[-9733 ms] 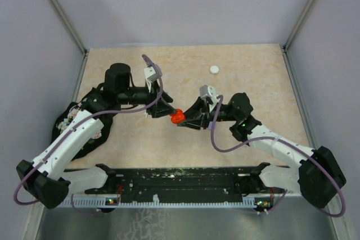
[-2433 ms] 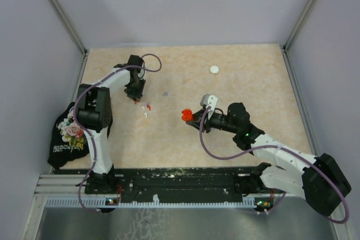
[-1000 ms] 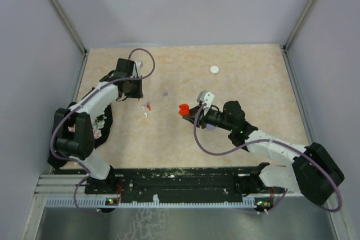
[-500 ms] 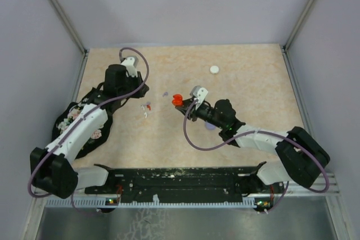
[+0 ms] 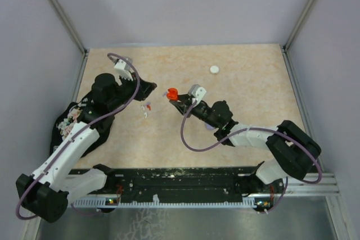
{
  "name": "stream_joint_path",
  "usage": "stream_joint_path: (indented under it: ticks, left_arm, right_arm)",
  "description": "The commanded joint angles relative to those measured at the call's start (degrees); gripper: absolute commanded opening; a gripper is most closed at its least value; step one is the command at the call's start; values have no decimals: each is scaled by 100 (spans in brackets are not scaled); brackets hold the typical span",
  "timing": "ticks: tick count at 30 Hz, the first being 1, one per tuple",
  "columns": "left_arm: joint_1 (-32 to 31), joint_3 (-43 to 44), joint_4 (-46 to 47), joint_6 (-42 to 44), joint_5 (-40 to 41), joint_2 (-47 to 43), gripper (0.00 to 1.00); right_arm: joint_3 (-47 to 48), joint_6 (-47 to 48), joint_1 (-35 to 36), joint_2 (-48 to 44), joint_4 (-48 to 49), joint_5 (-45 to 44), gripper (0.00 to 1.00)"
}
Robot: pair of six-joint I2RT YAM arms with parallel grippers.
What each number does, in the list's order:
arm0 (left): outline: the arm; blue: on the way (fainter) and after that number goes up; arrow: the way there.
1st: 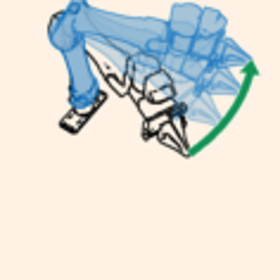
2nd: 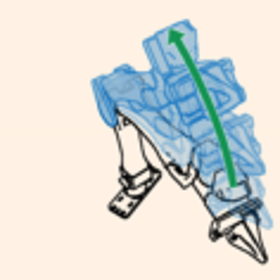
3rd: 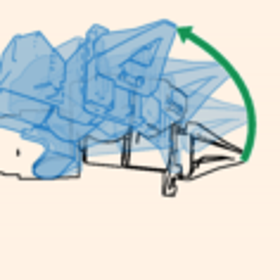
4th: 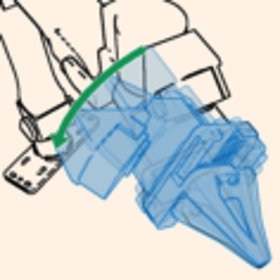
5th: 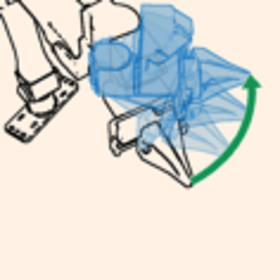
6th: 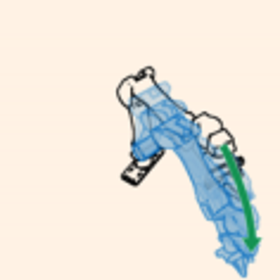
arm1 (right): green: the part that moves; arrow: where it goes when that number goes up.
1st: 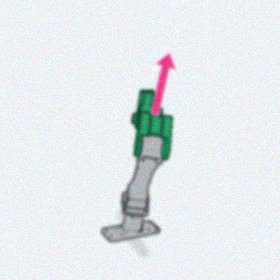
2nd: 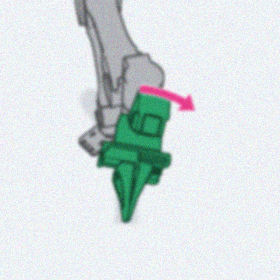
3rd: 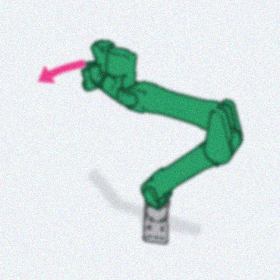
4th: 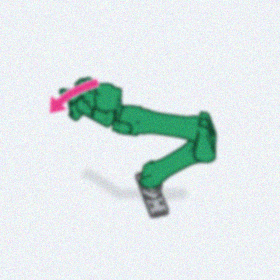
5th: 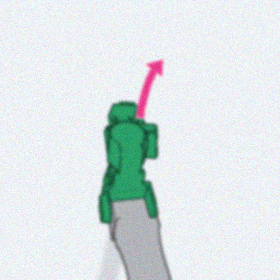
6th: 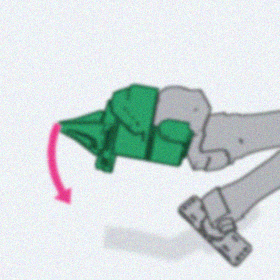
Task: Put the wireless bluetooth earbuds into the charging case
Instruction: Place the earbud in the charging case.
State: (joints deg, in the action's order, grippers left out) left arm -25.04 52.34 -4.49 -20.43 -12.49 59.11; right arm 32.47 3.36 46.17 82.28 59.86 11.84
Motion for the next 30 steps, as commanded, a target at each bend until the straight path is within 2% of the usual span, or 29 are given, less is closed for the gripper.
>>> stream_joint_path:
  ticks: [1, 13, 30]
  left_arm:
    - [-71, -106, 614, -141, -686, -235, 10]
    - [-215, -312, 1279, -438, -1489, -370, 11]
    - [-576, -504, 1555, -269, -1616, -353, 11]
  right_arm:
    - [338, -72, 89, 48, 710, 129, 0]
    - [337, -133, 172, 88, 1100, 289, 0]
    - [409, -218, 331, 60, 1154, 295, 0]
